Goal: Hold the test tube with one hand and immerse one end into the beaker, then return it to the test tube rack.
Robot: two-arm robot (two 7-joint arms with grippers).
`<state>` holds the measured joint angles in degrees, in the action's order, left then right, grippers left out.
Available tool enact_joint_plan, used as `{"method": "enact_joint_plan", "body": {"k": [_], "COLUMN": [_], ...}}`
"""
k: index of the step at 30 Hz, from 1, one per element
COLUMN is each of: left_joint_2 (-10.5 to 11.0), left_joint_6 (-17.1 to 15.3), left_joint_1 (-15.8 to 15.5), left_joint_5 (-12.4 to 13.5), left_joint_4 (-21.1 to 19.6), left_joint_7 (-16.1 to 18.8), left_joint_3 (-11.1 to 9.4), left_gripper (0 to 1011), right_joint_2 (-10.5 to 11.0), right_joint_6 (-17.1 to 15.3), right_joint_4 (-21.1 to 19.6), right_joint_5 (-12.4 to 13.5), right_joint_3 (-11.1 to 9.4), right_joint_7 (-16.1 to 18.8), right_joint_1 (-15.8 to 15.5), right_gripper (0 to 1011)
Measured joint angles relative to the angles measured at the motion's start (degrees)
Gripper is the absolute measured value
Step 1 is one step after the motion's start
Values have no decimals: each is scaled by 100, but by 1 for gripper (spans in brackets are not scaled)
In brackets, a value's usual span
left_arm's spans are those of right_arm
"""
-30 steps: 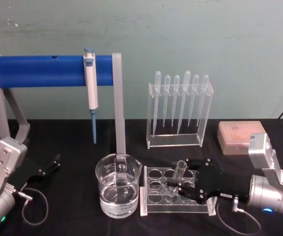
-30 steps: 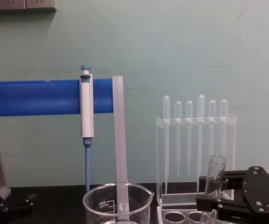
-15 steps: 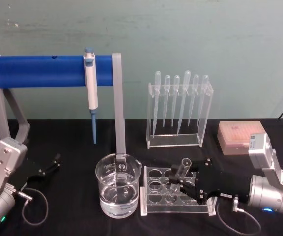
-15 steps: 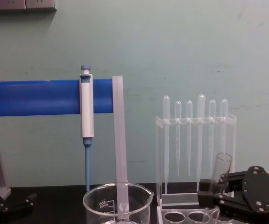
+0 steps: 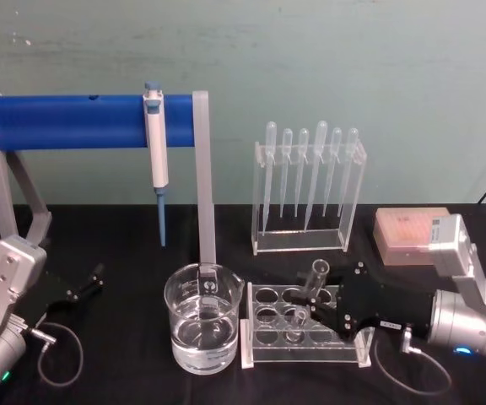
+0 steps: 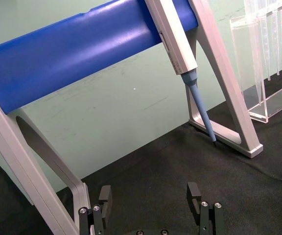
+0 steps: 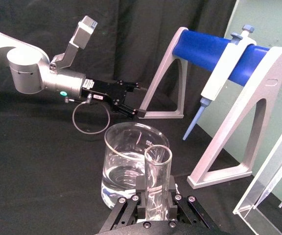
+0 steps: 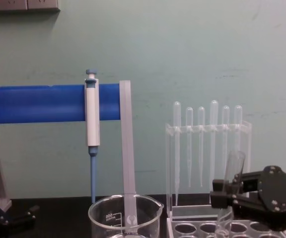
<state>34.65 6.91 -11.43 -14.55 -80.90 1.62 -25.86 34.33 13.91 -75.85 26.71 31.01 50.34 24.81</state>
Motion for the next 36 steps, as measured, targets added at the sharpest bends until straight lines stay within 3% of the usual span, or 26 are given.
{"method": "enact_joint_plan", "body": {"k": [10,22,36], "left_joint_2": [0,0,0], "left_joint_6": [0,0,0], "left_joint_1": [0,0,0], "left_joint_5": [0,0,0], "left_joint_4": [0,0,0], "left_joint_7": [0,0,0], "left_joint_3": [0,0,0], "left_gripper": [1000,1000,1000], "right_joint_2": [106,190,345], "right_joint_6": [-521,-767,-1396], "right_joint_4": [-324,-636,-1016], "right_joint_5": [187,378,647], "right_joint_3": [-73,-136,-198], "right_joint_7": [-157,-273,-546], "right_joint_1": [72,105,220], "right_gripper": [226,225,226]}}
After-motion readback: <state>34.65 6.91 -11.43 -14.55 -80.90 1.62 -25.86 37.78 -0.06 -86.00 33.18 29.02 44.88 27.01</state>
